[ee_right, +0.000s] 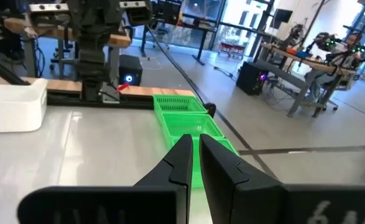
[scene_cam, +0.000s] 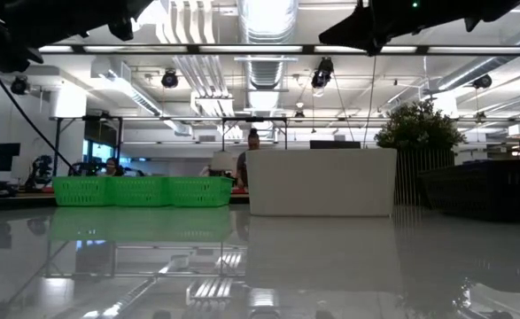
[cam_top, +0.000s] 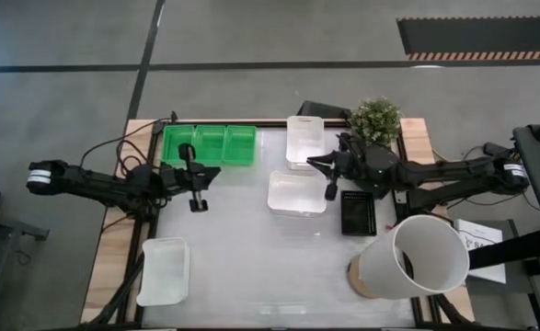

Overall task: Stack baskets by color
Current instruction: Stack the middle right white bin on top of the top white bin

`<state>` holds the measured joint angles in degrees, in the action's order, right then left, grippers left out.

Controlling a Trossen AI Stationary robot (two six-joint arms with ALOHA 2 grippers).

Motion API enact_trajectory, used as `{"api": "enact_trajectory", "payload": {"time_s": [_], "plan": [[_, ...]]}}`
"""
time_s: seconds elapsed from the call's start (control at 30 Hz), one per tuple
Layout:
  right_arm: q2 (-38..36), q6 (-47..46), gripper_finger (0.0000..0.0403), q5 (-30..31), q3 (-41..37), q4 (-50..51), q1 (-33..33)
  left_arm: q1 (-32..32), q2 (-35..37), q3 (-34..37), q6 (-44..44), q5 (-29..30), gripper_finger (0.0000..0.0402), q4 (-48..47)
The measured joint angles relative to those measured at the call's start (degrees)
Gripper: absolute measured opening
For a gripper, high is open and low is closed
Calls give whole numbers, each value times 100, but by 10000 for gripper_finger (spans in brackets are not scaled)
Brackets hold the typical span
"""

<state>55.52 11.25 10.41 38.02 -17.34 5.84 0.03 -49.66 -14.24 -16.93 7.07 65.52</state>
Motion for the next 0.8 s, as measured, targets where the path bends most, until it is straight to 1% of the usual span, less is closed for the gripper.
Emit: {"api": "enact_trajectory", "payload": {"time_s": [0.13,0.3,0.63,0.8], "plan": [[243,-124,22,-434,157,32,182,-2,-16,0,0,66,0,0],[618,-99,22,-790,355,37,353,-2,-7,0,0,78,0,7],[1438,9,22,-788,677,67,619,-2,-12,-7,15,78,0,308],[1505,-119,22,-790,905,215,620,-4,-54,-7,268,78,0,305]]}}
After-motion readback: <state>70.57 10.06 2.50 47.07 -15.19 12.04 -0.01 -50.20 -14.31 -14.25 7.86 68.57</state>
